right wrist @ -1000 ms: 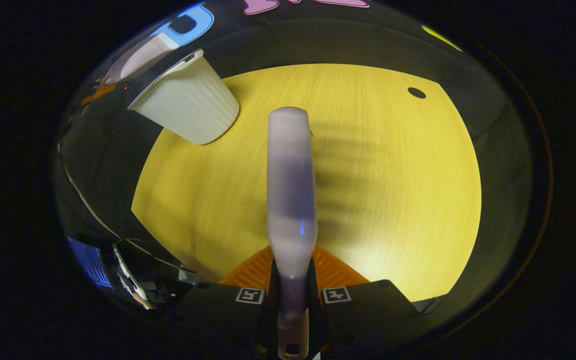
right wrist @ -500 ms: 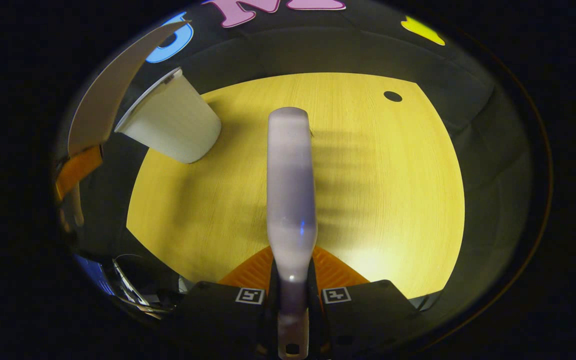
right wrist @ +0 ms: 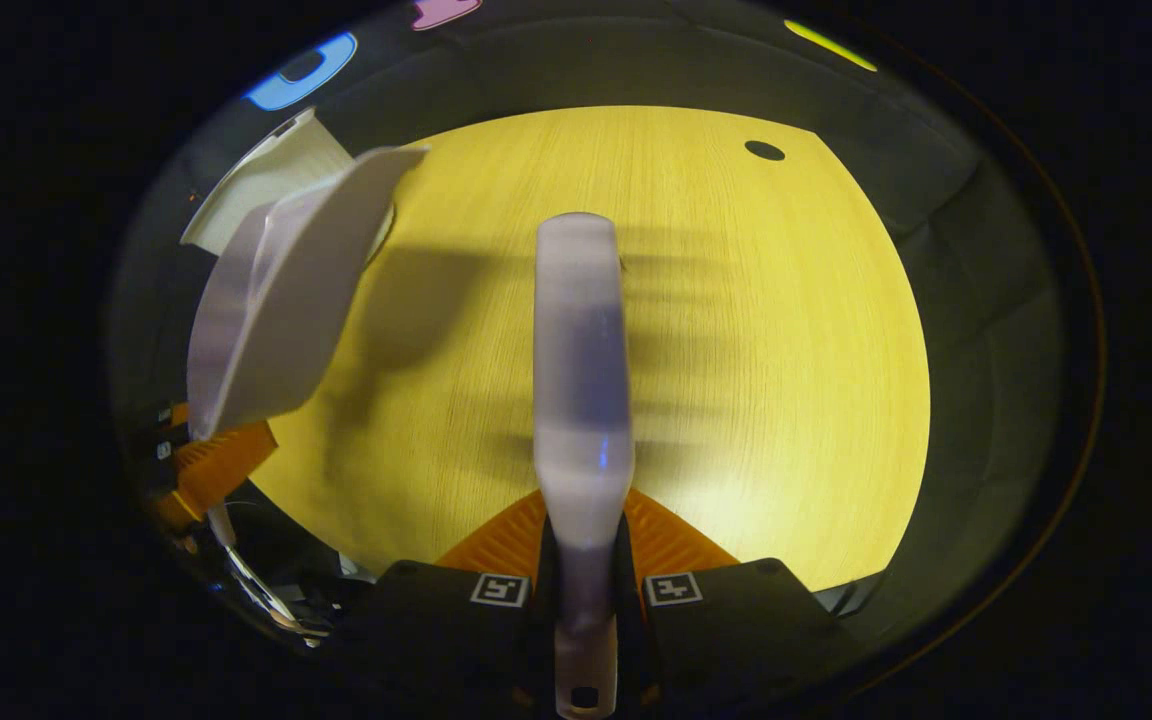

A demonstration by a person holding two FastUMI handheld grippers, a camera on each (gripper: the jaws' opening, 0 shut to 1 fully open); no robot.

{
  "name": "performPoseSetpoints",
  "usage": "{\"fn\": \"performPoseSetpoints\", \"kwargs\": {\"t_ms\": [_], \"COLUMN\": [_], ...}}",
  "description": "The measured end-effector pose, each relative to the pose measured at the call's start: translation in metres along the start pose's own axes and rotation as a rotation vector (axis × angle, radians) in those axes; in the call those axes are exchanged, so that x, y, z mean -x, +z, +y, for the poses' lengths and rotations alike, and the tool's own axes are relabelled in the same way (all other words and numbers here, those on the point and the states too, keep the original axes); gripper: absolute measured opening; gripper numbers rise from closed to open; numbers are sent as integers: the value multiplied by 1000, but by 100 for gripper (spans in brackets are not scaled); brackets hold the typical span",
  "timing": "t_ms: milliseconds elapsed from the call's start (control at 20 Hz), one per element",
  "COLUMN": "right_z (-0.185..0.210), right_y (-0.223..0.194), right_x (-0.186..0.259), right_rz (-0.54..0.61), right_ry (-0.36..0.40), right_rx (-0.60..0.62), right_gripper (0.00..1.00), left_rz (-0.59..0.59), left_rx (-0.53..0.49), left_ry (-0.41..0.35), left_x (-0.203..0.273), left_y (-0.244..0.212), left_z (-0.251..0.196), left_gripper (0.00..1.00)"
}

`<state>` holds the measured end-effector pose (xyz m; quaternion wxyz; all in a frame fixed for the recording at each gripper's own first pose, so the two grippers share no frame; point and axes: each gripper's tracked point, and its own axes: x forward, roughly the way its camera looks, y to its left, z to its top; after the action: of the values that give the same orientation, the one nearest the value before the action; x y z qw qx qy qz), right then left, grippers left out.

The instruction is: Pick up the small broom and dustpan from the desktop, sweep the trash into the dustpan with the broom, and then empty the trash into the garbage bin.

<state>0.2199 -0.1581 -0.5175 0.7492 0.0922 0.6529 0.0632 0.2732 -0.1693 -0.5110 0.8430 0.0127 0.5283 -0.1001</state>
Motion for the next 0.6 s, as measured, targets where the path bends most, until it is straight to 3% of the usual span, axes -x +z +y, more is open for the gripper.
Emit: {"fn": "performPoseSetpoints", "kwargs": {"t_ms": [100,250,350,450,600], "right_z": [-5,-7,-5,2,5], "right_y": [-3,-6,-10,-13,-11], "right_x": [-8,-9,-7,-9,-9], "right_rz": [22,40,66,90,96], "right_ry": [-20,-86,-115,-95,-100], "right_rx": [-15,38,34,14,54], "right_gripper": [28,28,28,28,28], "left_rz": [44,132,164,182,183], "left_rx": [47,136,137,120,126], "left_ry": [19,-35,-17,5,-9], "left_x": [-15,-21,-20,-19,-17], "left_y": [-15,-27,-34,-34,-27], "left_z": [-2,-5,-4,-3,-4], "left_gripper": [29,29,29,29,29]}}
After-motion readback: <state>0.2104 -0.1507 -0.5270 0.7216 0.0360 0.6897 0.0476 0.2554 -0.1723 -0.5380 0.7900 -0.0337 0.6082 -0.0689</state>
